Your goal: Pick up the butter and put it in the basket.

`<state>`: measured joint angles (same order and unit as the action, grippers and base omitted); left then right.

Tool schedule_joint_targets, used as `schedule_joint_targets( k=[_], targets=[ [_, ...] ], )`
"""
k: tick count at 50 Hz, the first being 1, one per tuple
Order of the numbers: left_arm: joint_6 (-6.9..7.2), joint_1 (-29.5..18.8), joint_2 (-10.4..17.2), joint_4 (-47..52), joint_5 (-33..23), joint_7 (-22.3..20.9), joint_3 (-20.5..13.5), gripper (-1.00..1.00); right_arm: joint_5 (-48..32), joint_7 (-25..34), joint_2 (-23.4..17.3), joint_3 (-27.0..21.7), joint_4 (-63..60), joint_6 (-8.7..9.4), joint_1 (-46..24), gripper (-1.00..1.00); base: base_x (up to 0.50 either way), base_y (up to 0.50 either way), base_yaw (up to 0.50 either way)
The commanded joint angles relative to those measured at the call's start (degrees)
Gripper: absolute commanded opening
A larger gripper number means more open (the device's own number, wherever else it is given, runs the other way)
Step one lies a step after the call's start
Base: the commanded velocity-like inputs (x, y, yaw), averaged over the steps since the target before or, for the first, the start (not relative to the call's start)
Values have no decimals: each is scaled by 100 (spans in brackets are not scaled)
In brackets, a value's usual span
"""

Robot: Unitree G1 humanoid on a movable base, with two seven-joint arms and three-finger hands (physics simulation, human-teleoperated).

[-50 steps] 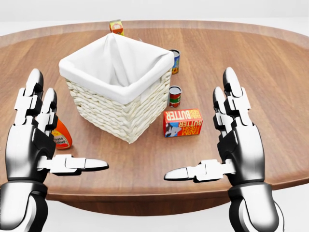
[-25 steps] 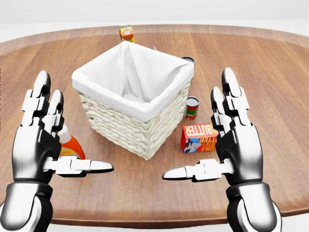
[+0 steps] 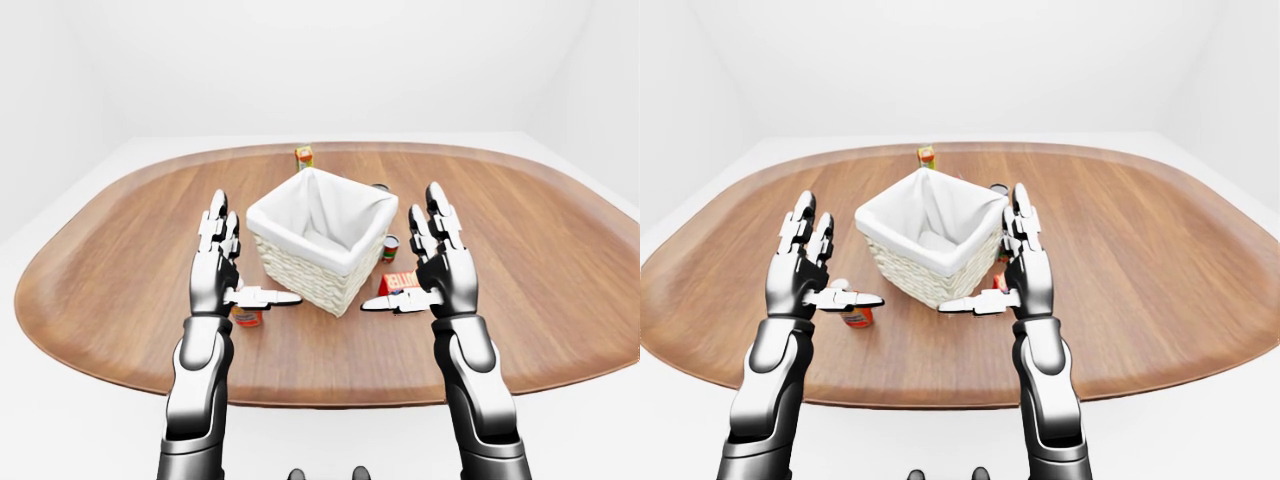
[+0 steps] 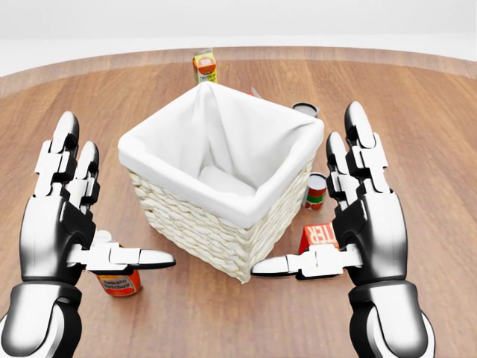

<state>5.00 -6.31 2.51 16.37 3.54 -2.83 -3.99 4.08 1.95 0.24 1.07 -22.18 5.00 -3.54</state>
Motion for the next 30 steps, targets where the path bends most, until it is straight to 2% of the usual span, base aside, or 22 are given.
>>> schedule_joint_targets(
  k=[1,17,30],
  targets=[
    [0,23,-6,-14,8,3,-4,100,72,-30,-6,-17,-13,0,31,100,34,0,0],
    [0,36,-12,-63,12,9,4,100,28,-14,-25,-1,1,0,83,100,33,0,0],
    [0,65,-11,-60,11,18,-1,100,-24,-26,-19,-8,46,0,91,100,1,0,0]
  ],
)
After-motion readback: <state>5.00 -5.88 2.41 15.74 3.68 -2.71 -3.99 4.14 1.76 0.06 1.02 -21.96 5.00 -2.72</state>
